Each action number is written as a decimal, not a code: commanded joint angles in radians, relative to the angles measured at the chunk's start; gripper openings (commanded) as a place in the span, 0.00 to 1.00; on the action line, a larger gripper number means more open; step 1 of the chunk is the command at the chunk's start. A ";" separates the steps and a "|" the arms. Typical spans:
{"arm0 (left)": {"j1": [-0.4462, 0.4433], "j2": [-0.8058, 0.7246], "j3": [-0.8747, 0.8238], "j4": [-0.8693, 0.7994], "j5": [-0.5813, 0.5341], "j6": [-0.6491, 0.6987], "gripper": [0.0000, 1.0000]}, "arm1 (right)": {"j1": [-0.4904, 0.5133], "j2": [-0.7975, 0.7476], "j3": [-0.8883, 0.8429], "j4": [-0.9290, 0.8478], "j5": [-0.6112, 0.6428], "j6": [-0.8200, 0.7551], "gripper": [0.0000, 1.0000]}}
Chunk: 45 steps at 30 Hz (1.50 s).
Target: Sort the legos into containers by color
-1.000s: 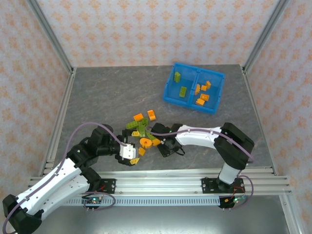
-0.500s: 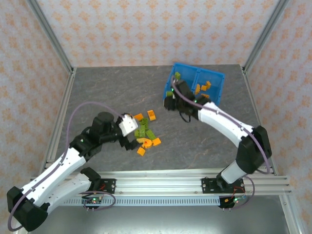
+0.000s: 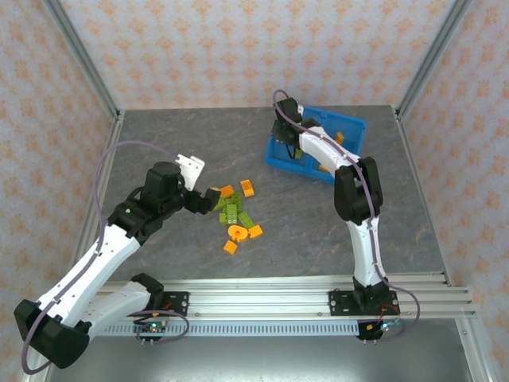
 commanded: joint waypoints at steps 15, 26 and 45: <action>0.117 0.146 0.038 -0.054 -0.097 -0.229 1.00 | -0.017 -0.217 -0.085 -0.027 -0.037 0.027 0.53; 0.128 0.433 0.193 -0.209 0.154 -0.548 1.00 | 0.175 -0.778 -0.631 -0.048 -0.518 -0.170 0.63; 0.031 0.750 0.176 -0.064 0.056 -0.927 0.98 | 0.376 -0.907 -0.817 -0.220 -0.634 -0.140 0.80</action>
